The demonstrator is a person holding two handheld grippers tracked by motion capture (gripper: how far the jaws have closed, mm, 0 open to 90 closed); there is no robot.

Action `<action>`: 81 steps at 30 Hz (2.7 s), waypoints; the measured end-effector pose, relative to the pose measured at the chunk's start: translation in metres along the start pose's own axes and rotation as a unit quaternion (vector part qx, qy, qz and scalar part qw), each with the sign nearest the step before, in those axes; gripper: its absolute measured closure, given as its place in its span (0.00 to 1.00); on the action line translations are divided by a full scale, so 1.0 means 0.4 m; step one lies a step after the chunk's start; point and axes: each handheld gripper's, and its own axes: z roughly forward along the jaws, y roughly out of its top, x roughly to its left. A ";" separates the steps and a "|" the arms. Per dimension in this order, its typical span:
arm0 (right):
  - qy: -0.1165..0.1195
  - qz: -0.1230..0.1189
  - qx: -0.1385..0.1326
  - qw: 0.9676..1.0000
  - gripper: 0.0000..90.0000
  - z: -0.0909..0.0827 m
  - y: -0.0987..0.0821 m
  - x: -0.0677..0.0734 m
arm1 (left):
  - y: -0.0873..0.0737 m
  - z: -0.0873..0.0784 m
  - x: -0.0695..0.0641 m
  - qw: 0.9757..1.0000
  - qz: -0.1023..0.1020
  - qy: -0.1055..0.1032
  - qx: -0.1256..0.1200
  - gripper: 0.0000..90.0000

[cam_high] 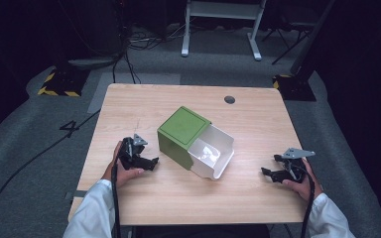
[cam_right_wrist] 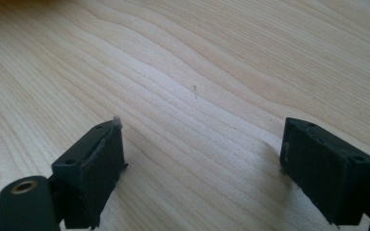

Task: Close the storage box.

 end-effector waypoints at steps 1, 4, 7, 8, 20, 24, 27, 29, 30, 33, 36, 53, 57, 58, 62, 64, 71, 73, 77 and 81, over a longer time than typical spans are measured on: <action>0.000 0.000 0.000 1.000 0.17 0.000 0.000 0.000 | -0.002 -0.001 -0.003 1.000 0.004 -0.006 0.000 0.00; 0.000 -0.001 0.001 1.000 0.17 0.000 0.001 0.000 | -0.005 -0.004 -0.008 1.000 0.008 -0.010 0.000 0.00; 0.000 -0.003 0.005 1.000 0.17 0.000 0.003 -0.001 | -0.010 -0.007 -0.015 1.000 0.021 -0.022 0.000 0.00; 0.001 -0.003 0.008 1.000 0.17 0.000 0.005 -0.001 | -0.010 -0.008 -0.016 0.999 0.023 -0.024 0.000 0.00; 0.013 -0.020 -0.014 1.000 0.24 0.002 0.058 0.059 | -0.015 -0.012 -0.022 1.000 0.023 -0.022 -0.001 0.00; 0.018 -0.031 -0.029 0.999 0.25 -0.001 0.082 0.083 | -0.015 -0.012 -0.023 1.000 0.022 -0.022 -0.001 0.00; 0.033 -0.045 -0.046 0.997 0.25 -0.002 0.118 0.118 | -0.015 -0.012 -0.022 1.000 0.023 -0.022 -0.001 0.00; 0.034 -0.057 -0.057 0.996 0.27 0.002 0.140 0.141 | -0.015 -0.012 -0.022 1.000 0.023 -0.022 -0.001 0.00; 0.036 -0.064 -0.061 0.995 0.29 0.004 0.150 0.150 | -0.015 -0.012 -0.022 1.000 0.023 -0.022 -0.001 0.00; 0.041 -0.079 -0.070 0.994 0.48 0.012 0.176 0.171 | -0.015 -0.012 -0.022 1.000 0.023 -0.022 -0.001 0.00; 0.043 -0.083 -0.076 0.993 0.60 0.017 0.189 0.178 | -0.015 -0.012 -0.022 1.000 0.023 -0.022 -0.001 0.00; 0.048 -0.087 -0.086 0.991 0.70 0.058 0.253 0.205 | -0.015 -0.012 -0.022 1.000 0.023 -0.022 -0.001 0.00; 0.046 -0.086 -0.075 0.992 0.79 0.079 0.259 0.204 | -0.015 -0.012 -0.023 1.000 0.022 -0.022 -0.001 0.00; 0.051 -0.084 -0.073 0.993 0.82 0.084 0.261 0.202 | -0.015 -0.012 -0.023 1.000 0.022 -0.022 -0.001 0.00; 0.072 -0.079 -0.076 0.991 0.95 0.093 0.264 0.194 | -0.015 -0.012 -0.023 1.000 0.021 -0.022 -0.001 0.00; 0.065 -0.074 -0.074 0.992 0.95 0.099 0.268 0.191 | -0.015 -0.012 -0.023 1.000 0.021 -0.022 -0.001 0.00; 0.088 -0.094 -0.069 0.989 0.86 0.086 0.255 0.194 | -0.016 -0.013 -0.025 1.000 0.020 -0.019 -0.002 0.01; 0.090 -0.088 -0.071 0.990 0.80 0.081 0.247 0.195 | -0.016 -0.013 -0.025 1.000 0.021 -0.020 -0.002 0.01; 0.094 -0.094 -0.068 0.989 0.68 0.071 0.229 0.199 | -0.017 -0.014 -0.026 1.000 0.022 -0.019 -0.001 0.01; 0.101 -0.085 -0.058 0.990 0.60 0.077 0.214 0.196 | -0.017 -0.014 -0.026 1.000 0.021 -0.018 -0.001 0.01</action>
